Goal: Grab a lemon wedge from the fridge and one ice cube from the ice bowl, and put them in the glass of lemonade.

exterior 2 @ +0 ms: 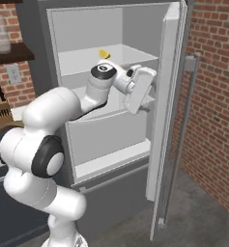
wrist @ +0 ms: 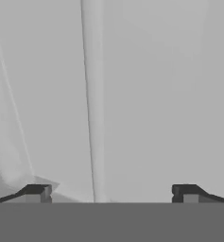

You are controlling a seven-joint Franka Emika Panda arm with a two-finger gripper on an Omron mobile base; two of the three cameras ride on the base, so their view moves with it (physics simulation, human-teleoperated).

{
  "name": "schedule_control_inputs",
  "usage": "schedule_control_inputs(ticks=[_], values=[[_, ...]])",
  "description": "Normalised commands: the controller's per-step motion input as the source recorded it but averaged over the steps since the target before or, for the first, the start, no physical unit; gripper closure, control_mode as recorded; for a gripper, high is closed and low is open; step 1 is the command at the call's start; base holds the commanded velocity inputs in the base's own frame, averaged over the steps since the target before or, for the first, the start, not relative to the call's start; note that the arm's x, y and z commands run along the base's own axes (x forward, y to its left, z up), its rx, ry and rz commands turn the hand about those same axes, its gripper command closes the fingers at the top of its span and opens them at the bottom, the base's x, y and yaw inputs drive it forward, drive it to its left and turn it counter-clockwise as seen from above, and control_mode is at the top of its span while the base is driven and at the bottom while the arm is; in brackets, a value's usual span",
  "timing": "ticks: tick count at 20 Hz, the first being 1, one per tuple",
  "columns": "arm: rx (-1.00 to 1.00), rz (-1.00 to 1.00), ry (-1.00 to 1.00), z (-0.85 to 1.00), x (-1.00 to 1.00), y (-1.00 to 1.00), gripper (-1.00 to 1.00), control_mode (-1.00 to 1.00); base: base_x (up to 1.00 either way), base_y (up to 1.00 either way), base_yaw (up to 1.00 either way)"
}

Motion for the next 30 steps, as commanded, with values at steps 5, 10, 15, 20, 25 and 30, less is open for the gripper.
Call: schedule_control_inputs(ticks=[5,10,15,20,25,30], values=[[0.0,0.04,-0.06,-0.13,-0.03,-0.8,-1.0,-1.0,0.0,0.0,0.0],[0.0,0.04,-0.11,0.0,0.0,-0.79,-1.0,-1.0,0.0,0.0,0.0],[0.0,0.06,-0.19,0.17,0.0,-0.73,-1.0,-1.0,0.0,0.0,0.0],[0.02,0.12,-0.24,0.23,-0.08,-0.46,-1.0,-1.0,0.0,0.0,0.0],[0.0,0.26,-0.31,0.54,-0.72,0.15,-1.0,-1.0,0.0,0.0,0.0],[0.0,0.27,-0.35,0.49,-1.0,0.28,-1.0,-1.0,0.0,0.0,0.0]])
